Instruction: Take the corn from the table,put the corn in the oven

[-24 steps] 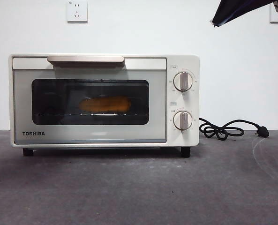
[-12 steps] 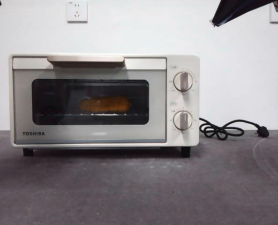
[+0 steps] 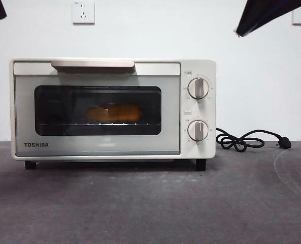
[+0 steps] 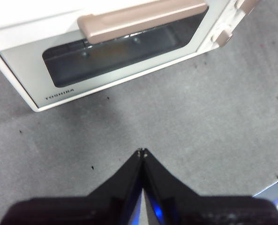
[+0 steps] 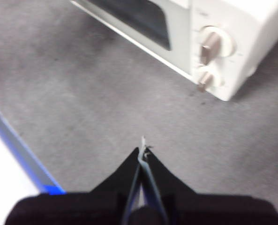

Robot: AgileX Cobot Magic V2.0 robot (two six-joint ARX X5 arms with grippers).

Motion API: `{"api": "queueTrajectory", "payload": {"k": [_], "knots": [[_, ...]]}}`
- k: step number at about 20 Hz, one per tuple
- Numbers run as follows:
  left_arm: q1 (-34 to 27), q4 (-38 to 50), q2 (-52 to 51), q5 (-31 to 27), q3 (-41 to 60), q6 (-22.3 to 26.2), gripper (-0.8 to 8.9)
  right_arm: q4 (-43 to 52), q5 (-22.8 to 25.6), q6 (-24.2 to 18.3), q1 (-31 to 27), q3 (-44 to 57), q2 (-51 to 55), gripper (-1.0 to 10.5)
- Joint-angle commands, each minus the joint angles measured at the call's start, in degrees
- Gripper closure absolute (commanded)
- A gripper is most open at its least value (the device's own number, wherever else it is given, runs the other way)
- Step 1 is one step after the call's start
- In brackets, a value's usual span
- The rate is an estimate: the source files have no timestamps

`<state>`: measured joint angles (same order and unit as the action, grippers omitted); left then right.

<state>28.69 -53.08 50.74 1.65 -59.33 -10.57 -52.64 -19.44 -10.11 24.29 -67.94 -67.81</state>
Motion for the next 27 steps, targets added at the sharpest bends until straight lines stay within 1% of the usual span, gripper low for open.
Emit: {"api": "queueTrajectory", "payload": {"k": [1, 4, 6, 8, 9, 12, 13, 14, 15, 17, 19, 21, 23, 24, 25, 27], "knots": [[-0.74, 0.68, -0.35, -0.39, 0.09, -0.33, 8.17, 0.42, 2.47, -0.24, 0.04, -0.28, -0.26, 9.6], [-2.69, 0.94, -2.32, 0.31, 0.09, 0.04, 8.17, 0.42, 5.27, -0.24, 0.04, -0.28, -0.26, 9.6], [-4.02, 0.94, -4.39, 0.28, 0.09, 1.64, 8.17, 0.42, 6.75, -0.24, 0.04, -0.28, -0.26, 9.6], [-6.62, 1.51, -7.30, 0.28, 0.09, 1.55, 8.17, 0.42, 8.35, -0.24, 0.04, -0.28, -0.26, 9.6], [-9.27, 2.43, -9.51, 0.28, 0.09, 1.49, 8.17, 0.42, 9.44, -0.24, 0.04, -0.28, -0.26, 9.6], [-20.24, 6.34, -16.02, 0.28, 0.11, -3.74, 8.17, 0.42, 11.43, -0.22, 0.04, -0.28, -0.26, 9.6], [-24.30, 8.20, -18.27, -0.09, 0.13, -3.58, 8.17, 0.42, 11.56, -0.22, 0.04, -0.28, -0.26, 9.6], [-27.67, 10.71, -20.20, -0.17, 0.42, -4.50, 8.17, 0.42, 11.56, -0.22, 0.04, -0.28, -0.26, 9.6], [-30.10, 13.81, -21.94, -0.15, 1.18, -4.87, 8.17, 0.44, 11.56, -0.24, 0.04, -0.28, -0.26, 9.6], [-32.74, 24.35, -27.10, -0.15, 6.23, -4.28, 8.17, 0.42, 11.56, -0.22, 0.04, -0.28, -0.26, 9.6], [-32.89, 37.83, -32.89, 0.50, 15.04, -4.24, 8.17, 0.42, 11.56, -0.22, 0.04, -0.28, -0.26, 9.6], [-32.89, 51.17, -38.05, 4.31, 25.24, -4.42, 8.17, 0.42, 11.56, -0.22, 0.04, -0.28, -0.26, 9.6], [-32.89, 63.06, -41.53, 6.36, 35.23, -4.33, 8.17, 0.42, 11.56, -0.24, 0.04, -0.28, -0.26, 9.6], [-32.89, 67.01, -42.73, 6.27, 39.67, -4.33, 8.17, 0.42, 11.56, -0.24, 0.04, -0.28, -0.26, 9.6], [-32.89, 69.07, -43.71, 6.27, 43.17, -4.33, 8.17, 0.42, 11.56, -0.22, 0.04, -0.28, -0.26, 9.6], [-32.89, 69.42, -45.33, 5.75, 49.72, -4.33, 8.17, 0.42, 11.56, -0.22, 0.04, -0.28, -0.26, 9.6]]}}
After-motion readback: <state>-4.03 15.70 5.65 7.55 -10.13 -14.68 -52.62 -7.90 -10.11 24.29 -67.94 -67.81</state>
